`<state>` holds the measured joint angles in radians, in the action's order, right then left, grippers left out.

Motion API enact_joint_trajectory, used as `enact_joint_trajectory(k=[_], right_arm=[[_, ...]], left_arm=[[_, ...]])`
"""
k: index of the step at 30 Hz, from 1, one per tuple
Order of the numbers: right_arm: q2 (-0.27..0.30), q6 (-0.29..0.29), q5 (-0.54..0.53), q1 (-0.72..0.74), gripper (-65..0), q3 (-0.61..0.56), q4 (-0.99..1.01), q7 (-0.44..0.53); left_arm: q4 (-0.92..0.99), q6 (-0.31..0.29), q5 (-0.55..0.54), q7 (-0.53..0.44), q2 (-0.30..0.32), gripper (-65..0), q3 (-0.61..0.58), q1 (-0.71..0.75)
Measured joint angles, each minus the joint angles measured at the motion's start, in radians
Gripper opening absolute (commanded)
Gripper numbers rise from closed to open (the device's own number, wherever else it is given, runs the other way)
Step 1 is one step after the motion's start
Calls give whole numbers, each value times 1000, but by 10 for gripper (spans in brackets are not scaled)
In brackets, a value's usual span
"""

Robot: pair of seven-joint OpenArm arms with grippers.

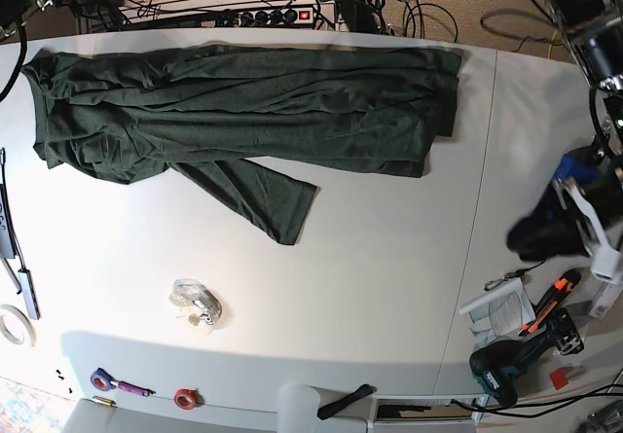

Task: Layout the t-shirt on the table in an organized manner, then fold the t-shirt properly
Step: 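Grasp the hanging sleeve with the right gripper and pull it outward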

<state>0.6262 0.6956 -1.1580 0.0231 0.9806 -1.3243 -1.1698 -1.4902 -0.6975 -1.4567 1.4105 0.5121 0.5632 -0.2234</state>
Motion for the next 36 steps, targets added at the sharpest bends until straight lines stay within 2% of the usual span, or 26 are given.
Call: enact_joint_trajectory(k=[3, 7, 9, 13, 18, 20, 22, 25, 30, 36], right_arm=[[0, 1, -61, 2, -371, -66, 0, -29], [-1, 1, -59, 5, -371, -269, 0, -27], [-23, 0, -36, 39, -371, -370, 0, -29], [-149, -2, 104, 142, -371, -556, 0, 59], [-297, -4, 353, 247, -371, -755, 3, 219], [-345, -2, 430, 295, -371, -830, 21, 233], [-391, -35, 480, 344, -371, -895, 64, 230], [-435, -82, 499, 402, -371, -944, 173, 225], [-459, -149, 504, 485, -371, -947, 409, 153], [-465, -126, 449, 541, -371, -945, 533, 59]], left_arm=[[0, 0, 0, 1, 6, -371, 2, 2], [0, 0, 0, -1, 4, -371, 2, 4], [1, 0, 1, -12, 4, -371, 2, 4], [2, 0, 0, -16, -17, -371, 2, 5], [2, 0, 49, -35, -117, -371, 2, 44], [3, 0, 76, -60, -152, -371, 2, 66], [3, 0, 110, -73, -175, -371, 2, 84], [3, 0, 106, -80, -203, -371, 2, 99], [3, 0, 105, -80, -216, -371, 0, 99], [3, 0, 106, -80, -216, -371, 0, 100]])
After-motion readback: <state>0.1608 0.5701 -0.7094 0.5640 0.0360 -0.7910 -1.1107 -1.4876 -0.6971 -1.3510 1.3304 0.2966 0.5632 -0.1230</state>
